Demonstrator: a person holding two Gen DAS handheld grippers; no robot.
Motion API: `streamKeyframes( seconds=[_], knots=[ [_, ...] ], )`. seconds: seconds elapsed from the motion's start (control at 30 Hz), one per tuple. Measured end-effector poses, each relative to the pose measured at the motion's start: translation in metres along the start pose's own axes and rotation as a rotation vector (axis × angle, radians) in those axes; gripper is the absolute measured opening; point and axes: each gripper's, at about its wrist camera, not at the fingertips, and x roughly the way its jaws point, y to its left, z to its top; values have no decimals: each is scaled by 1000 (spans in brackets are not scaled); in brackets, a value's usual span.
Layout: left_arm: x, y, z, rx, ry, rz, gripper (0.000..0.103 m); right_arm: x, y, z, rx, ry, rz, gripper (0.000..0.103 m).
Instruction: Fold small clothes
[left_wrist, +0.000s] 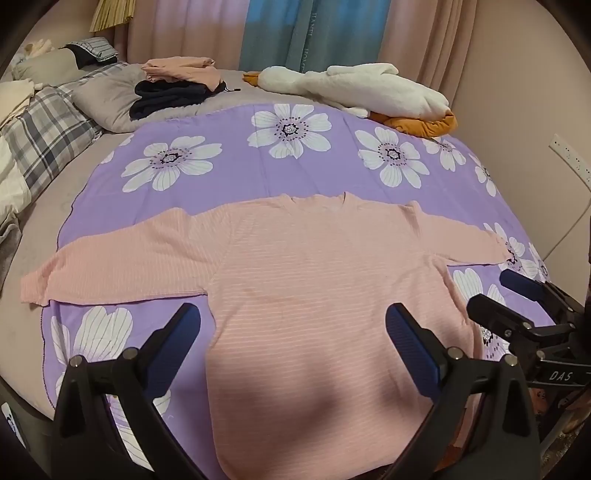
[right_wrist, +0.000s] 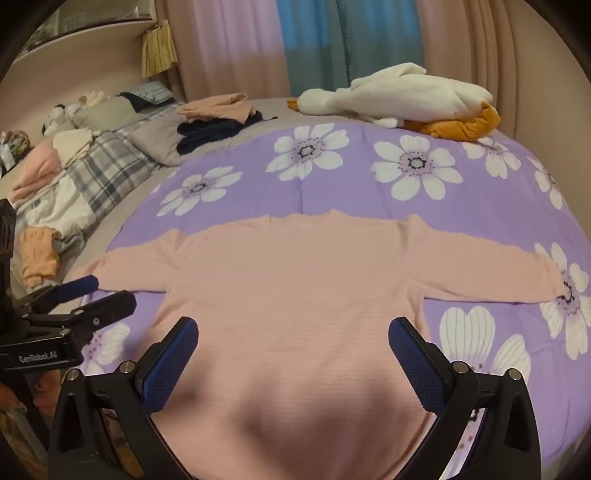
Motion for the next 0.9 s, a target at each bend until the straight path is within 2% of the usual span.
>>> streamKeyframes(
  seconds=[0.23,0.53,0.9],
  knots=[
    [2,7,-7,-3,14,-25,100,5,1,5,-1,18,35,102],
    [0,10,-12,4,17,-37,100,9,7,3,-21,22,26,102],
    [0,11,-13,-3,18,-33,98,9,7,4,-2,33,56,102]
  ],
)
